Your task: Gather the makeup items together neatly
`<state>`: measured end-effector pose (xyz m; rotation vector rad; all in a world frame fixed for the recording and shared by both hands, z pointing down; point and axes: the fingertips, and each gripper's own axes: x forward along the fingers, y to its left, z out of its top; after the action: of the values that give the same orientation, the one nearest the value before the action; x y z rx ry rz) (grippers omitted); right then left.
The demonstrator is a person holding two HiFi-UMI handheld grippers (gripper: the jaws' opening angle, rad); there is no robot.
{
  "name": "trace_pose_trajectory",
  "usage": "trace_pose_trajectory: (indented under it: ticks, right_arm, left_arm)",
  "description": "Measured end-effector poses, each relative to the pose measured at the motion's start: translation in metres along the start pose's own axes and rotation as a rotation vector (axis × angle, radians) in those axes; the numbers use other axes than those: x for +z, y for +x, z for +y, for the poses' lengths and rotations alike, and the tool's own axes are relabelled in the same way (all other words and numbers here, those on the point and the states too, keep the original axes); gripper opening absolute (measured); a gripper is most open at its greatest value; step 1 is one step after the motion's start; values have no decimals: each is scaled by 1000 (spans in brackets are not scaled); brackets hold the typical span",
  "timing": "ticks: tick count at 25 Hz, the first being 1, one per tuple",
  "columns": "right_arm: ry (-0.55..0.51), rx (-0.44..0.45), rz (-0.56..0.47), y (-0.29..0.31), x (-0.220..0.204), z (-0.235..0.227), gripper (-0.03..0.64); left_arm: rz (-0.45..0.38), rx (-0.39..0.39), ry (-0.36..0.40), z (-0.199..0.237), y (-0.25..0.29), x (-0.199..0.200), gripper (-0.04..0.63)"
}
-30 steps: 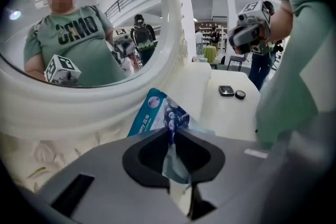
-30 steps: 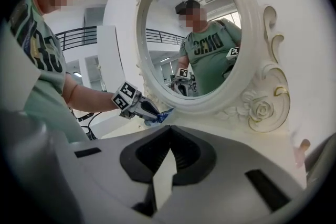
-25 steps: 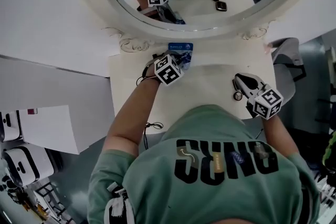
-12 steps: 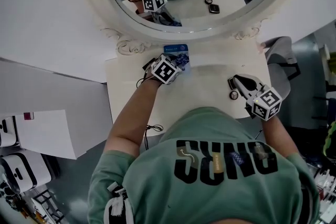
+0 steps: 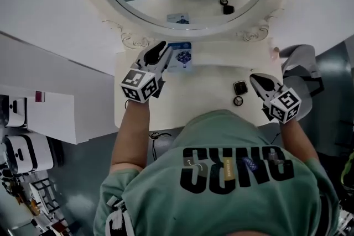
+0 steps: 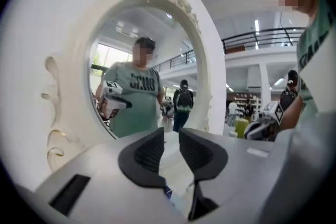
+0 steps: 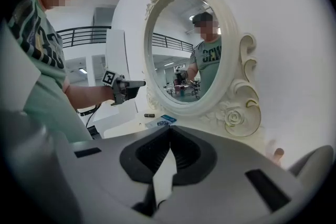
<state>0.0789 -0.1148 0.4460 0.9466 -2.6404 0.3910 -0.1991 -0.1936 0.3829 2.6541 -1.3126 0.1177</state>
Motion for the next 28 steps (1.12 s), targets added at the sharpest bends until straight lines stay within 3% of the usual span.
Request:
trace_pose_trajectory:
  ticks: [2, 4, 8, 11, 13, 17, 19, 23, 28]
  right_arm:
    - [-6, 41, -8, -10, -5, -9, -3]
    - [-13, 77, -14, -20, -11, -17, -3]
    - [-55, 125, 23, -36, -38, -33, -3]
    - [-172, 184, 139, -23, -75, -39, -2]
    - [-248, 239, 236, -9, -108, -38, 45]
    - [-454, 398, 461, 22, -176, -35, 236]
    - [-602, 444, 569, 36, -203, -43, 291]
    - [-763, 517, 681, 60, -225, -53, 330]
    - [-806, 635, 765, 67, -234, -42, 337]
  left_arm:
    - [-106, 80, -62, -15, -28, 12, 34]
    - [-154, 101, -120, -43, -44, 4, 11]
    - [-136, 55, -241, -119, -45, -41, 9]
    - [-114, 42, -325, -160, -43, -72, 8]
    - [-85, 42, -362, -185, -44, -88, 8]
    - [-22, 39, -398, -224, -52, -112, 9]
    - [2, 41, -392, -236, -59, -118, 9]
    - [23, 76, -394, -245, -81, -125, 9]
    - [27, 126, -408, -240, -103, -129, 8]
